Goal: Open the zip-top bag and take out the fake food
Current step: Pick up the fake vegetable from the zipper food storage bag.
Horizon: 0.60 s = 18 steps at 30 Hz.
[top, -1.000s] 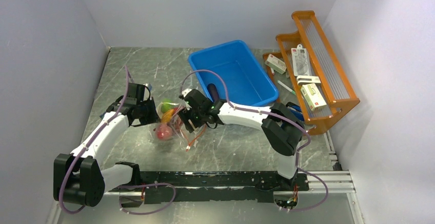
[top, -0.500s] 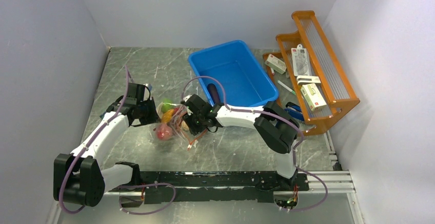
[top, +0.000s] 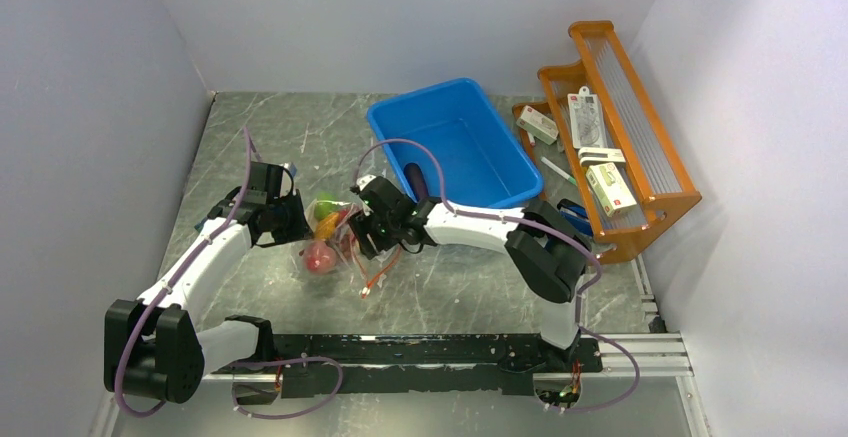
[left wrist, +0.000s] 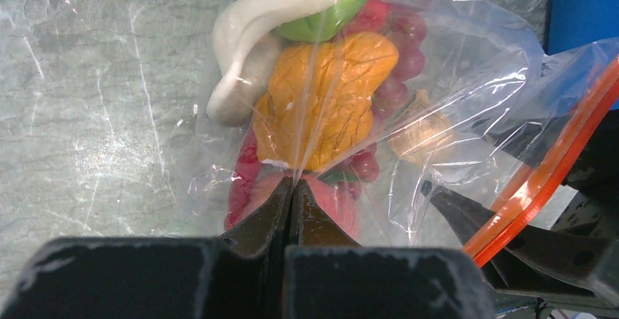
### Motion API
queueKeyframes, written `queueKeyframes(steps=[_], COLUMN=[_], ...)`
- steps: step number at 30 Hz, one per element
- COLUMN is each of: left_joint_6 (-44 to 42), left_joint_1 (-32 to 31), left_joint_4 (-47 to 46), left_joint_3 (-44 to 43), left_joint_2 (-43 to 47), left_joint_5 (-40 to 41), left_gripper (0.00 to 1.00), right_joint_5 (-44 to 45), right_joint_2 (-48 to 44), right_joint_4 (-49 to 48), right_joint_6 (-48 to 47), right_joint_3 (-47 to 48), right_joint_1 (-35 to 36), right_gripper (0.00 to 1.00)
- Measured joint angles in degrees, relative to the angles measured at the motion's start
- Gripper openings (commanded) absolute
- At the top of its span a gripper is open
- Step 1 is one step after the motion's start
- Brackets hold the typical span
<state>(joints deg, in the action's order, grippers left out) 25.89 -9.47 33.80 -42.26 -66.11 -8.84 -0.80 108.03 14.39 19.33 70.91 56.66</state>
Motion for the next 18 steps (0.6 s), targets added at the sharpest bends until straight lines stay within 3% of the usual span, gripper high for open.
queueKeyframes(steps=[7, 18], left_joint_6=[0.0, 0.0], left_joint_1=[-0.02, -0.11], left_joint_4=[0.0, 0.0], left_joint_3=[0.0, 0.0], left_joint_2=[0.0, -0.13], left_joint_5=[0.0, 0.0], left_gripper=[0.07, 0.07], right_joint_5=[0.22, 2.05], right_joint_2=[2.23, 4.17], right_joint_4=[-2.27, -5.27], right_joint_6=[1.4, 3.28], right_joint_3=[2.93, 0.28], right_joint_1=[-0.02, 0.0], right_gripper=[0.59, 0.37])
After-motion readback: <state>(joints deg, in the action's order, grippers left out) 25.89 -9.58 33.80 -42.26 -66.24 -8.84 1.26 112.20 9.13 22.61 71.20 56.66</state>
